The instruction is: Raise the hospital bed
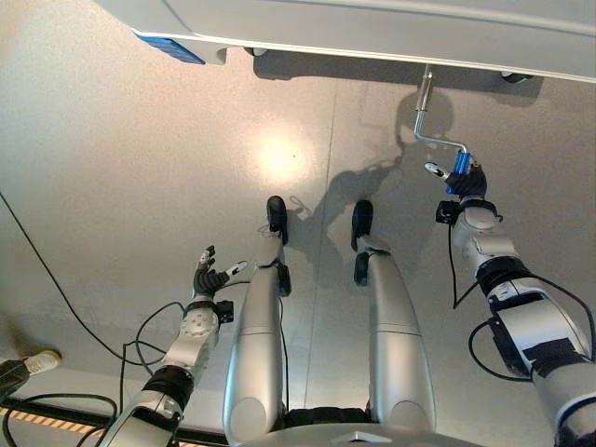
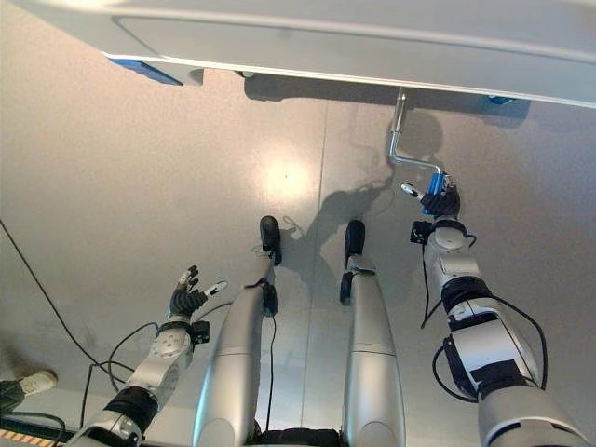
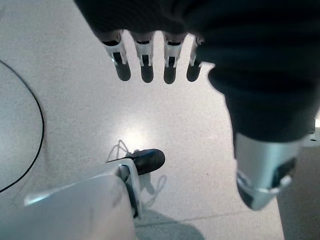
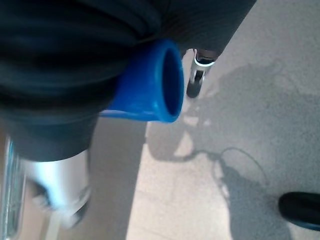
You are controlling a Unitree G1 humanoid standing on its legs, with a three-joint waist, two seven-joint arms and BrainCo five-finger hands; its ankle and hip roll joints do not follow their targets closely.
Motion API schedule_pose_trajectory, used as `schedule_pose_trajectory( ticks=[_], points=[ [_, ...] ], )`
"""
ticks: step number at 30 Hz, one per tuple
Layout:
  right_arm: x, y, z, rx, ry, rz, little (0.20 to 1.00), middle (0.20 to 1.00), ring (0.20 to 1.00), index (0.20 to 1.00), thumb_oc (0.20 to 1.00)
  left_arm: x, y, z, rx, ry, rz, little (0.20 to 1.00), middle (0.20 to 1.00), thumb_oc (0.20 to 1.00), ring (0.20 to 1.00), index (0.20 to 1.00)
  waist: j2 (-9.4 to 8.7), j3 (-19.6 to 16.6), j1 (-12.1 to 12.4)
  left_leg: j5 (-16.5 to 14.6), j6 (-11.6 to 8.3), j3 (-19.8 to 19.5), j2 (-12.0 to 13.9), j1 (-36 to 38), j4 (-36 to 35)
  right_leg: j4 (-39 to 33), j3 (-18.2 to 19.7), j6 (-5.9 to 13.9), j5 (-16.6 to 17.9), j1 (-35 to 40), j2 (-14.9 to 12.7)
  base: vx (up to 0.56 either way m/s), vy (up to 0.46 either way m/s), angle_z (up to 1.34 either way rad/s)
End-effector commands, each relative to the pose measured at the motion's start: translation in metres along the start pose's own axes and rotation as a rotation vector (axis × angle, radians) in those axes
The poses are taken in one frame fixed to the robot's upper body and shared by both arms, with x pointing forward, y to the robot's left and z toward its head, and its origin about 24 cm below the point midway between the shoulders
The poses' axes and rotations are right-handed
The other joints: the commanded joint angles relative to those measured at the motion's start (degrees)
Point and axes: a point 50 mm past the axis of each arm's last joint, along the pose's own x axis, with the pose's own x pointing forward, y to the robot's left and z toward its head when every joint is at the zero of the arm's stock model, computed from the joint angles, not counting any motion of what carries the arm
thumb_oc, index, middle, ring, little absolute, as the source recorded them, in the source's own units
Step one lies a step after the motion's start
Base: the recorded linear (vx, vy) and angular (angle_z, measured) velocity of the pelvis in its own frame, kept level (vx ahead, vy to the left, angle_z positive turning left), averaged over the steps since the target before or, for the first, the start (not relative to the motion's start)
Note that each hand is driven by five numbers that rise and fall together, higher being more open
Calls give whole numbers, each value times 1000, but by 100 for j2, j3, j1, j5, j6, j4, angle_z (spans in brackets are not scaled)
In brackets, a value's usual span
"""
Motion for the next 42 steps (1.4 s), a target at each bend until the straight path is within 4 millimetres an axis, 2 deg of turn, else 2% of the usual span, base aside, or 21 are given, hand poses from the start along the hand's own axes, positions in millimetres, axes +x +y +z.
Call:
schedule_pose_trajectory(
  ticks=[1, 14, 23, 34, 42],
  points=[
    [3, -23, 3, -43, 0, -52, 200, 200, 200, 200, 200, -7, -1, -9, -4, 22, -15, 1000, 1000, 1000, 1000, 1000, 223, -111, -40, -417, -43, -81, 46, -179, 726, -604, 149, 648, 664, 117, -162, 0, 0, 0],
    [5, -27, 12, -105, -39, -71, 200, 200, 200, 200, 200, -7, -1, -11, 20, 28, -17, 1000, 1000, 1000, 1000, 1000, 245, -111, -45, -419, -55, -85, 53, -148, 708, -596, 140, 657, 649, 123, -161, 0, 0, 0],
    [6, -31, 11, -134, -27, -91, 200, 200, 200, 200, 200, -9, -1, -13, 25, 28, -25, 1000, 1000, 1000, 1000, 1000, 261, -111, -32, -408, -62, -100, 65, -174, 682, -594, 115, 664, 637, 106, -163, 0, 0, 0],
    [6, -30, 12, -183, -36, -100, 200, 200, 200, 200, 200, -7, 6, -12, 54, 24, -4, 1000, 1000, 1000, 1000, 1000, 204, -111, -5, -385, -60, -127, 49, -198, 660, -554, 81, 659, 616, 85, -158, 0, 0, 0],
    [8, -52, -2, -279, 78, -175, 200, 200, 200, 200, 200, -10, -3, -10, 35, 8, -44, 1000, 1000, 1000, 1000, 1000, 332, -111, 115, -399, -38, -227, -1, -265, 715, -460, -18, 673, 561, 78, -195, 6, 6, 4]
  ],
)
